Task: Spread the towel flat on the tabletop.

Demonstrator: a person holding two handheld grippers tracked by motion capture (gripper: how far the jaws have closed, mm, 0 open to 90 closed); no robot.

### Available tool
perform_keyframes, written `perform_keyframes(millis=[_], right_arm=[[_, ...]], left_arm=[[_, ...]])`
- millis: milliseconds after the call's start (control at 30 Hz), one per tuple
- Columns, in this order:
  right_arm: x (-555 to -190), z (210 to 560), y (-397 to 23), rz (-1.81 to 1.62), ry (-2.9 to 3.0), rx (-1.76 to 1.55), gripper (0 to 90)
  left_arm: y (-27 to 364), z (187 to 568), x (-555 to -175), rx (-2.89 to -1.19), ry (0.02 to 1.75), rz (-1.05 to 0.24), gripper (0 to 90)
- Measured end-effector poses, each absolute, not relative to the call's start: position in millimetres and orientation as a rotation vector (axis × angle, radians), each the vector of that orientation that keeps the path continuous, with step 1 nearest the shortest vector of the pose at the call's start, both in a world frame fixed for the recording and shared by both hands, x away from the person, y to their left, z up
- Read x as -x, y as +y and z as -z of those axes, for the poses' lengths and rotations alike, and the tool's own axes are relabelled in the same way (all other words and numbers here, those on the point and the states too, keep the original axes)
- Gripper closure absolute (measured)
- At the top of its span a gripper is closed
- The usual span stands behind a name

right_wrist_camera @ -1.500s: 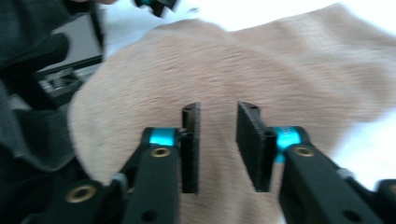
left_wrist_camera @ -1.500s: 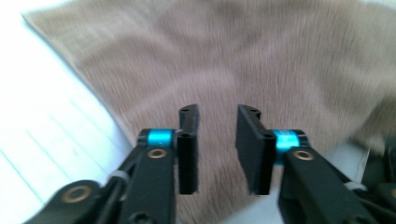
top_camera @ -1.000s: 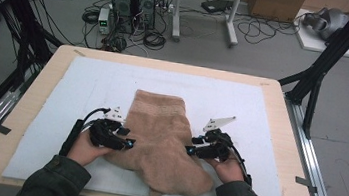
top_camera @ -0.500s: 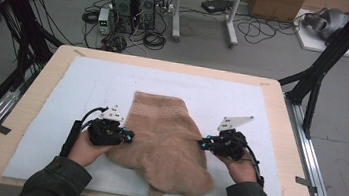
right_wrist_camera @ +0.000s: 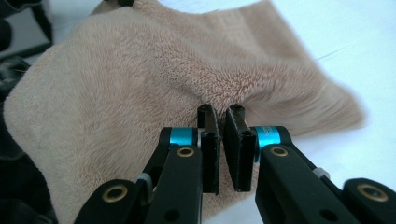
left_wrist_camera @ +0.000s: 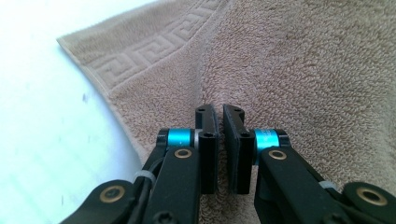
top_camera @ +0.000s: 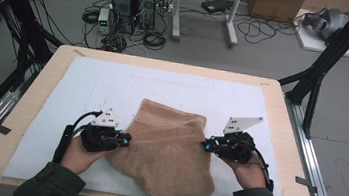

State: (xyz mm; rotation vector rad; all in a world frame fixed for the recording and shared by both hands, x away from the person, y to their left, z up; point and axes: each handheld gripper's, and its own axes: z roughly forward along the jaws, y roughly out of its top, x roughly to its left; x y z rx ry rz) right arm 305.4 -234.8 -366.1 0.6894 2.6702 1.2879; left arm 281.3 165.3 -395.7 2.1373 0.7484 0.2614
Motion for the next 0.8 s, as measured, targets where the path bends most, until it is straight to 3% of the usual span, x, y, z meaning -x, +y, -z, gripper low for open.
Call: perform_keyframes(millis=[300,433,467,500,633,667,800], right_arm=[[-290,419,-190,-1.302,2.835,-0.65,84.5],[-290,417,-190,-1.324,2.82,-0.651,77.0],[-291,411,-196,-1.342,2.796,-0.662,67.4],[-292,406,-200,-1.361,2.773,-0.669,64.8],[-296,392,-217,-1.387,2.681,-0.69,61.5],[-303,386,-229,-1.38,2.619,-0.736,60.8],[-321,391,-235,-1.357,2.555,-0.811,58.5]], left_arm=[[195,413,-250,-2.135,0.795,-0.239,84.5],[200,415,-246,-2.135,0.792,-0.213,83.9],[201,413,-248,-2.128,0.793,-0.202,79.6],[202,407,-253,-2.1,0.796,-0.195,75.6],[205,393,-265,-2.035,0.795,-0.206,66.2],[205,389,-269,-2.019,0.792,-0.223,59.9],[196,385,-298,-2.011,0.776,-0.287,56.2]])
